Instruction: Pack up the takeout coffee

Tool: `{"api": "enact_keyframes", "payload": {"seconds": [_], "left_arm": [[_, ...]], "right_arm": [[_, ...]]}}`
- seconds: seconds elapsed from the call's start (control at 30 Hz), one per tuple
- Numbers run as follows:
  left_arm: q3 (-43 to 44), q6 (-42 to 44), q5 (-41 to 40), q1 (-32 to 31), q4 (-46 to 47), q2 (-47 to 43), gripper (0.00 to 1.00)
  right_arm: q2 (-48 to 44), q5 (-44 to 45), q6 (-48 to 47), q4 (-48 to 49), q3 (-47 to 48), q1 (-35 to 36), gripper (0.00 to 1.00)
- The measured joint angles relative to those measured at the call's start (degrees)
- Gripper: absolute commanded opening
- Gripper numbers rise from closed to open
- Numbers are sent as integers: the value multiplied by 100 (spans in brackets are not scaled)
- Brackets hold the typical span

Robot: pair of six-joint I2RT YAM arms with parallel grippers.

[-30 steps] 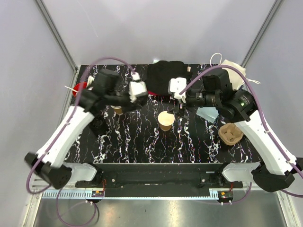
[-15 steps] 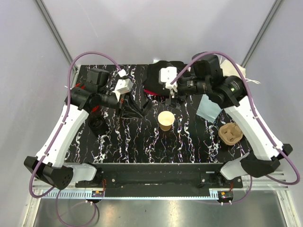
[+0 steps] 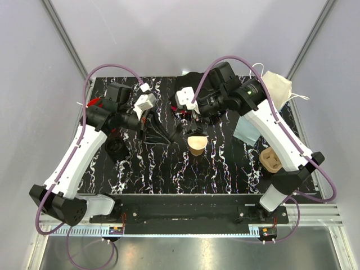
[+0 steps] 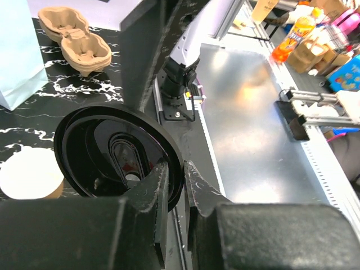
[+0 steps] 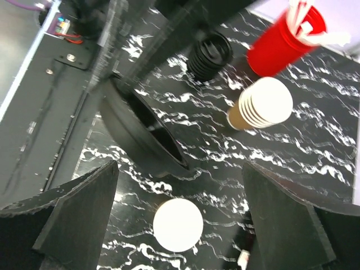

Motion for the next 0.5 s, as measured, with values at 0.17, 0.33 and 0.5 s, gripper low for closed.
{"api": "enact_keyframes", "payload": {"seconds": [0.17, 0.33, 0.5], "left_arm": [[-144, -264, 107, 76, 284, -4, 3], [-234, -474, 179, 107, 514, -74, 3], [-431, -813, 284, 111, 828, -214, 6]], "right_arm": [[35, -404, -83, -192, 15, 2, 78], [33, -640, -50, -170, -251, 9, 62], [35, -675, 83, -26, -431, 9, 48]]}}
